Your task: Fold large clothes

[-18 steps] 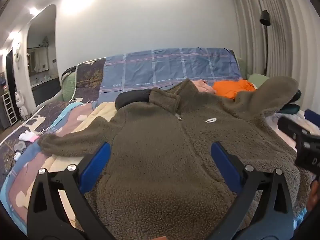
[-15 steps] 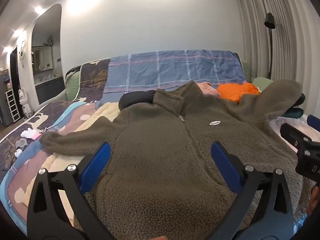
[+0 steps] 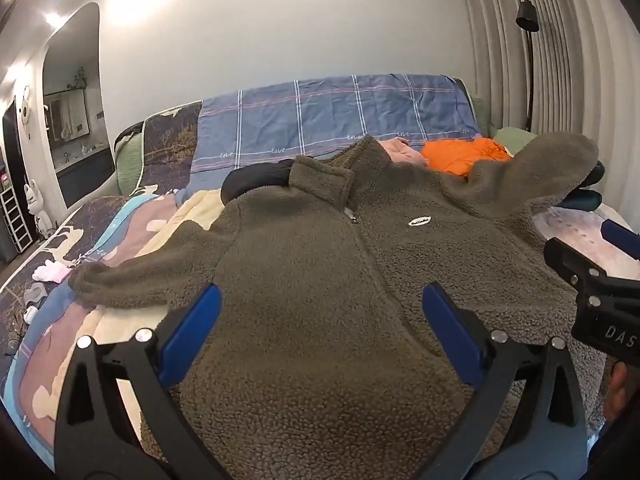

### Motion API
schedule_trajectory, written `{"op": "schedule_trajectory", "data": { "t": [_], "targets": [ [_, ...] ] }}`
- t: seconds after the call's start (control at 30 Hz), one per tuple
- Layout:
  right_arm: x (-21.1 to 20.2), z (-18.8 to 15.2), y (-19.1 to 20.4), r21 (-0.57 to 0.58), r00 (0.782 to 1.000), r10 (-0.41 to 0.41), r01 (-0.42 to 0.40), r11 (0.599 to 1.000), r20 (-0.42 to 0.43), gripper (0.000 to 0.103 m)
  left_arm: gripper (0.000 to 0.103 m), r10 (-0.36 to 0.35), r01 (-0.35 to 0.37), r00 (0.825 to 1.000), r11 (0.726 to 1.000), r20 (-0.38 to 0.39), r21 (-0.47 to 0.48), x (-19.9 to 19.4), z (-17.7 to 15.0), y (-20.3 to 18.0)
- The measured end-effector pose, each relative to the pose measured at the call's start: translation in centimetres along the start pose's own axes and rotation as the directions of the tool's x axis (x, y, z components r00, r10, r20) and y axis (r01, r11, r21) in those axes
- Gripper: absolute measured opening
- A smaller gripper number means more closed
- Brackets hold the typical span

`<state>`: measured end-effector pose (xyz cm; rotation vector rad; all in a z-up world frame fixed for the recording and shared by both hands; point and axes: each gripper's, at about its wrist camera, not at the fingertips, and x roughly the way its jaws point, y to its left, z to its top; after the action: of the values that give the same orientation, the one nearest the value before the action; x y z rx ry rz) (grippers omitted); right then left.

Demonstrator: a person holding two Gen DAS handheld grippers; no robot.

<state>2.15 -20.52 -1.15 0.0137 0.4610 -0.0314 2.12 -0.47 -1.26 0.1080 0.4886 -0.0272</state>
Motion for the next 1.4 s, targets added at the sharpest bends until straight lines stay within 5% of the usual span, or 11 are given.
{"op": "schedule_trajectory", "data": {
  "t": [1.4],
  "targets": [
    [1.5, -0.8, 2.0, -0.028, 0.998, -0.006, 0.004, 1.000, -0.058, 0.102, 0.101, -0.027, 0.028, 0.999, 0.999, -0.036, 0.019, 1.5, -2.5, -0.1]
  ]
}}
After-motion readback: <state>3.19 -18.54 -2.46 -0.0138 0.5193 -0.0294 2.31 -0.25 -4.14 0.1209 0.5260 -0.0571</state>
